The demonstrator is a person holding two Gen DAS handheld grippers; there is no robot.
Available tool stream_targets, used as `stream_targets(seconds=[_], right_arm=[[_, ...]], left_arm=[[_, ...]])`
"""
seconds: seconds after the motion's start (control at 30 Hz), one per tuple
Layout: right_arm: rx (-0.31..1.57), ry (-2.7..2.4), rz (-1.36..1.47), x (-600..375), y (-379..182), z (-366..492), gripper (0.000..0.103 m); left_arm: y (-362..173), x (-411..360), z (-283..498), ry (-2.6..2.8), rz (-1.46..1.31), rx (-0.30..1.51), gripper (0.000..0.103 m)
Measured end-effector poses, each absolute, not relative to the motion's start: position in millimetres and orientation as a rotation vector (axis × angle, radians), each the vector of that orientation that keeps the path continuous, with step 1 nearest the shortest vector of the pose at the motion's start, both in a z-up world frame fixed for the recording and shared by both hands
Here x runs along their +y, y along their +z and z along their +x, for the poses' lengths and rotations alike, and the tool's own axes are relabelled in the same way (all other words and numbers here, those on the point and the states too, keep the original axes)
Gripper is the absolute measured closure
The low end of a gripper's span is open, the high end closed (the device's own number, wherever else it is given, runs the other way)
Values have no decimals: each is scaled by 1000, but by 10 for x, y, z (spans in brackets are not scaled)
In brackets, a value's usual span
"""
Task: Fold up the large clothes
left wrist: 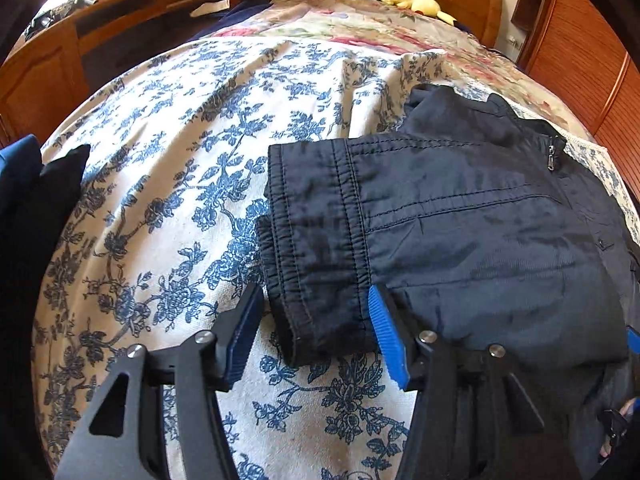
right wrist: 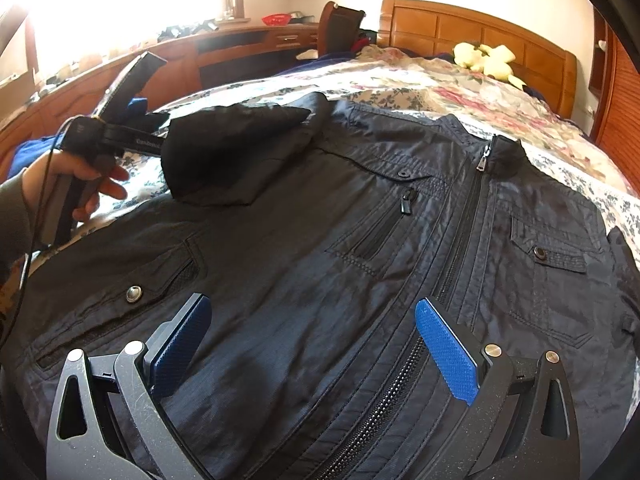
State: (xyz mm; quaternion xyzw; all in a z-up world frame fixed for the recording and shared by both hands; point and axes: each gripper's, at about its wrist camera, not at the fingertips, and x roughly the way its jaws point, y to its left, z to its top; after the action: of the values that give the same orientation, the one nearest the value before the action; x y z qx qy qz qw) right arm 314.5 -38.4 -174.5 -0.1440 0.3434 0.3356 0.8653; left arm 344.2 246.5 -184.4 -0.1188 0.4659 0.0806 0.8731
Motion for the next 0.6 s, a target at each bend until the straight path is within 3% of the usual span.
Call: stream_targets(seconds=[0.23, 0.27, 0.33, 0.37, 0.6], right_arm=[[719, 703, -302, -386, -1745, 3149, 0], [718, 703, -303, -389, -1745, 3152, 0], [717, 708, -307, -379, -1745, 3145, 0], [716, 709, -308, -377, -1745, 3144, 0], [681, 686, -319, -456, -1629, 3041, 0]], left_arm=[[-1857, 2413, 3469, 187, -224, 997, 52], [-1850, 2397, 3480, 180, -216, 1004, 57], [-1808, 2343, 3478, 166, -196, 1010, 84], [-1772, 2302, 3471, 191, -162, 1016, 92], [-1034, 1814, 3256, 181, -40, 901, 96]])
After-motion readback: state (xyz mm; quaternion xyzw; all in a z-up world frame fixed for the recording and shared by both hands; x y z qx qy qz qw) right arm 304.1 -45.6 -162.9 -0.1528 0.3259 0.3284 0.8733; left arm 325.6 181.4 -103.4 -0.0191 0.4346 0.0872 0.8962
